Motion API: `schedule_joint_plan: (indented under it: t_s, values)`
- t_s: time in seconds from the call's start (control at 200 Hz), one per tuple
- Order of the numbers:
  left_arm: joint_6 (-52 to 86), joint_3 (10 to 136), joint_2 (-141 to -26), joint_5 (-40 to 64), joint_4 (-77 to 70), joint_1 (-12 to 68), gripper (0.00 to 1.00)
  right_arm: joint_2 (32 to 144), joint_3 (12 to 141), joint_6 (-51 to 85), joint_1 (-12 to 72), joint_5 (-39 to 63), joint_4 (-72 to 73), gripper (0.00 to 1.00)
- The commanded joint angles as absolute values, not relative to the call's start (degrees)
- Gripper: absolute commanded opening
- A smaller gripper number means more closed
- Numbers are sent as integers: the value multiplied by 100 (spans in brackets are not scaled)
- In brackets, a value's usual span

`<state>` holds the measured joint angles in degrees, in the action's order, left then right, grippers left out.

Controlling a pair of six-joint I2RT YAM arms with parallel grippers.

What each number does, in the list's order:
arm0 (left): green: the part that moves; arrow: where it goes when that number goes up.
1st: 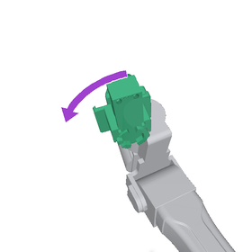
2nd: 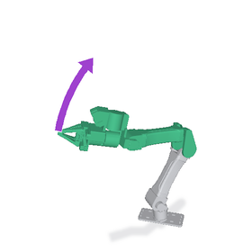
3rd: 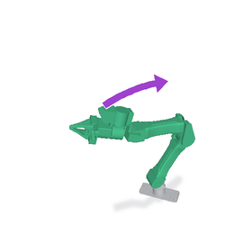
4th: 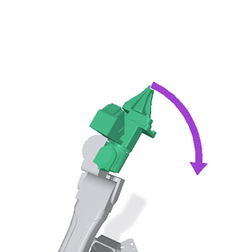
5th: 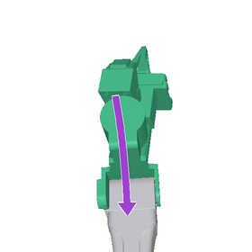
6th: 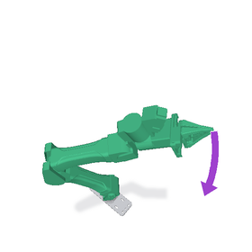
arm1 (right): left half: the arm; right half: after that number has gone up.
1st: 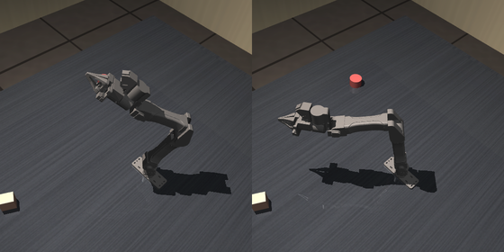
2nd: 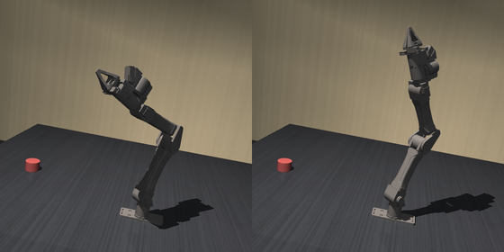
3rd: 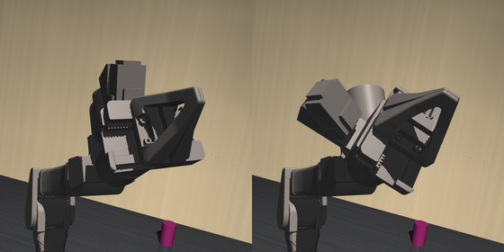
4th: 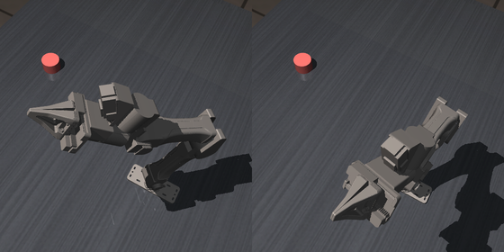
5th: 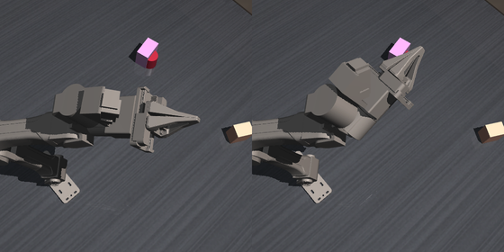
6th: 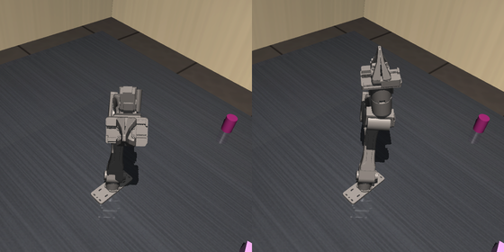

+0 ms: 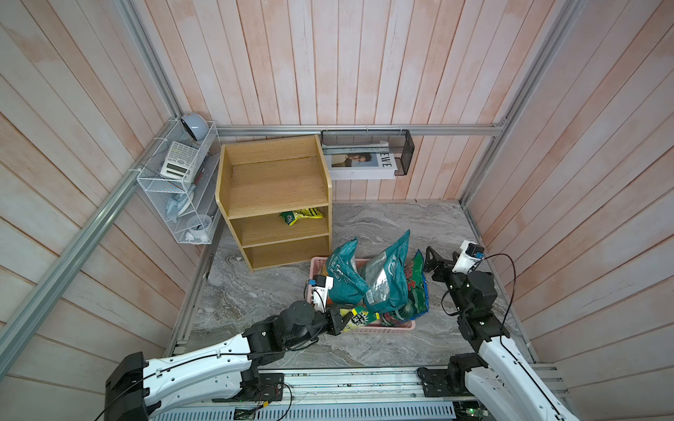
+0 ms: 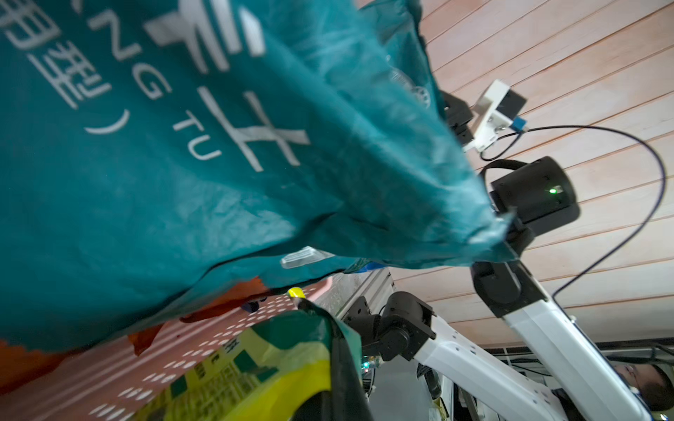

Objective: Take down the fertilizer bag from the shelf
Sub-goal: Place the fertilizer bag in the storage box.

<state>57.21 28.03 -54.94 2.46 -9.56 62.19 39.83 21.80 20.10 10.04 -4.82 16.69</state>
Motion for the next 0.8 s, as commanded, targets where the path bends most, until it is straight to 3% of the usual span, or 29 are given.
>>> schedule_joint_plan:
  t_s: [0.0,0.265,0.405,0.645,0.795]
  values:
    - [5673,2877,-5845,962,-2344,6066,0,3929,2320,1995,1018,-424,1749,98]
    - [5578,2899,-5697,1056,-2769,5704,0,3946,2318,2004,1020,-385,1773,98]
    - [5634,2436,-5725,1404,-4014,5044,0,3964,2320,2013,1015,-357,1784,98]
    - [7018,1315,-7581,1854,-7983,4193,0,3980,2319,2033,1022,-323,1793,98]
    - [7018,1306,-8096,1356,-8024,4557,0,4047,2322,2031,1020,-310,1819,98]
